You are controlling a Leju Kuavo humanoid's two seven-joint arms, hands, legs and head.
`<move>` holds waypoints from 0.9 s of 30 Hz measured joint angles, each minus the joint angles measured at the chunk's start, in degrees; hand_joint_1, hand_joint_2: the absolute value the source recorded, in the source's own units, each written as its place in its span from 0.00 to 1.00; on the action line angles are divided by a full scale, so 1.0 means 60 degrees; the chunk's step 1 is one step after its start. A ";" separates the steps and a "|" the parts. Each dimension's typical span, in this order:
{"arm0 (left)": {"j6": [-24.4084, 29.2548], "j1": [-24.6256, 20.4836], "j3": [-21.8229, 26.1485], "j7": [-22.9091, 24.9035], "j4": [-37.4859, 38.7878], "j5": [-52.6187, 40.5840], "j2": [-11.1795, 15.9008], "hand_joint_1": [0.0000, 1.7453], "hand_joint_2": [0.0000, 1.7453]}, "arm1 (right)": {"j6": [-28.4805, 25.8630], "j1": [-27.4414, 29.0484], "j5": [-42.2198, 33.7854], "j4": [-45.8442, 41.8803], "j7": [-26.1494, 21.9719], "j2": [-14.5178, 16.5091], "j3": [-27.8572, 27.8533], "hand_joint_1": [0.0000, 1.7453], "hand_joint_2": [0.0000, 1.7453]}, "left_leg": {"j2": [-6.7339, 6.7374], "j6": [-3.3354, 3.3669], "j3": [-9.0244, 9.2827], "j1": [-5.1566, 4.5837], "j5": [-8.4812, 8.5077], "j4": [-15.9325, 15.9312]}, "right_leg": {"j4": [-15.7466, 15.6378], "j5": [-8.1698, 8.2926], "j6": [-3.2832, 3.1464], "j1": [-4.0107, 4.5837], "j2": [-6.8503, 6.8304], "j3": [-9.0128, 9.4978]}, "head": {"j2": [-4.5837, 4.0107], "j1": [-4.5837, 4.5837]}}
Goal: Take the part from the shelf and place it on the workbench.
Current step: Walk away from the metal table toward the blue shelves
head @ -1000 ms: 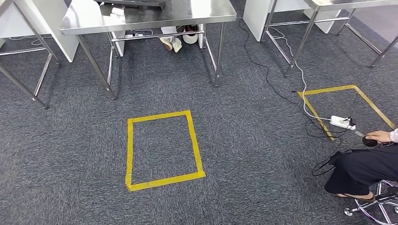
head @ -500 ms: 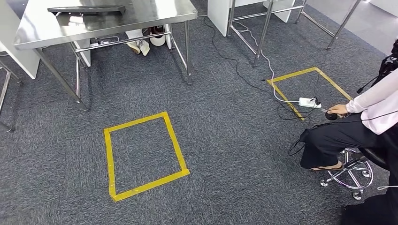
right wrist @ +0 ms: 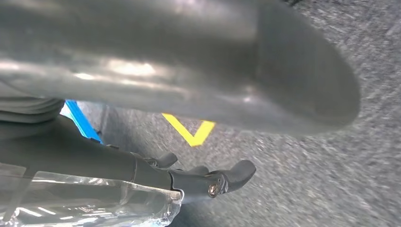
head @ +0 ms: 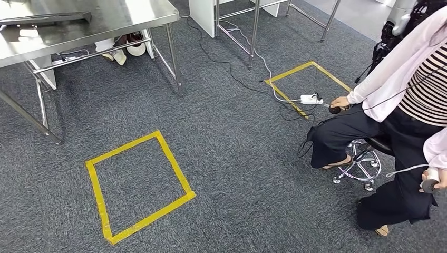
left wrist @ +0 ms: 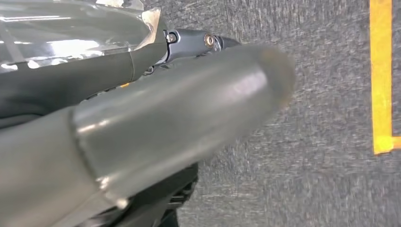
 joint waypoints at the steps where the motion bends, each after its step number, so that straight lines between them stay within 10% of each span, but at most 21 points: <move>1: 0.0001 -0.0012 0.0000 -0.0001 -0.0001 0.0001 -0.0007 0.00 0.00 | 0.0000 0.0012 -0.0004 0.0002 0.0012 -0.0003 -0.0009 0.00 0.00 | 0.0143 0.0090 0.0001 -0.0005 0.0041 -0.0043 | 0.0219 -0.0114 0.0028 0.0011 -0.0241 -0.0141 | 0.0000 0.0023; 3: 0.0004 -0.0004 0.0002 0.0001 -0.0002 0.0002 -0.0004 0.00 0.00 | -0.0002 -0.0006 -0.0008 0.0004 0.0033 0.0005 -0.0024 0.00 0.00 | 0.0439 0.0198 -0.0011 -0.0036 0.0077 -0.0083 | 0.1233 -0.0612 -0.0023 0.0025 -0.0804 -0.0641 | 0.0000 0.0065; 6: 0.0007 0.0016 0.0003 0.0004 -0.0002 0.0003 0.0000 0.00 0.00 | -0.0006 -0.0006 -0.0009 0.0004 0.0057 0.0013 -0.0036 0.00 0.00 | 0.0898 0.0234 -0.0047 -0.0093 0.0079 -0.0079 | 0.2670 -0.1145 -0.0003 0.0009 -0.0967 -0.1243 | 0.0000 0.0087; 10: 0.0007 -0.0004 0.0004 0.0004 -0.0002 0.0003 -0.0012 0.00 0.00 | -0.0007 -0.0007 -0.0008 0.0004 0.0066 -0.0004 -0.0046 0.00 0.00 | 0.1365 0.0180 -0.0015 -0.0140 0.0056 -0.0056 | 0.0658 -0.0490 0.0166 0.0041 -0.1496 0.0064 | 0.0000 0.0098; 14: 0.0007 -0.0047 0.0002 0.0004 -0.0002 0.0003 -0.0010 0.00 0.00 | -0.0007 -0.0026 -0.0006 0.0004 0.0076 0.0002 -0.0049 0.00 0.00 | 0.1718 -0.0012 0.0041 -0.0213 0.0024 -0.0039 | -0.0122 -0.0268 -0.0055 0.0115 -0.1611 0.0431 | 0.0000 0.0019; 17: -0.0001 -0.0083 0.0001 -0.0004 -0.0001 0.0003 -0.0010 0.00 0.00 | -0.0007 0.0008 -0.0006 0.0004 0.0113 -0.0007 -0.0055 0.00 0.00 | 0.1255 -0.0172 -0.0152 -0.0114 -0.0458 0.0549 | -0.0176 -0.0165 -0.0257 0.0003 -0.1323 0.0439 | 0.0000 -0.0002; 21: -0.0017 0.0014 0.0000 -0.0011 0.0004 -0.0015 -0.0015 0.00 0.00 | -0.0011 -0.0003 -0.0020 0.0004 0.0162 -0.0019 -0.0073 0.00 0.00 | 0.0574 -0.0251 -0.1036 -0.0066 -0.1421 0.2584 | -0.0168 -0.0085 -0.0374 0.0000 -0.0869 0.0352 | 0.0000 -0.0014; 27: -0.0044 0.0028 -0.0007 -0.0012 0.0005 -0.0121 -0.0015 0.00 0.00 | -0.0041 0.0019 -0.0050 0.0006 0.0369 -0.0006 -0.0146 0.00 0.00 | -0.0194 -0.0171 0.0070 0.0031 -0.0131 0.0170 | -0.0043 -0.0030 -0.0228 0.0066 -0.0176 0.0241 | 0.0000 -0.0003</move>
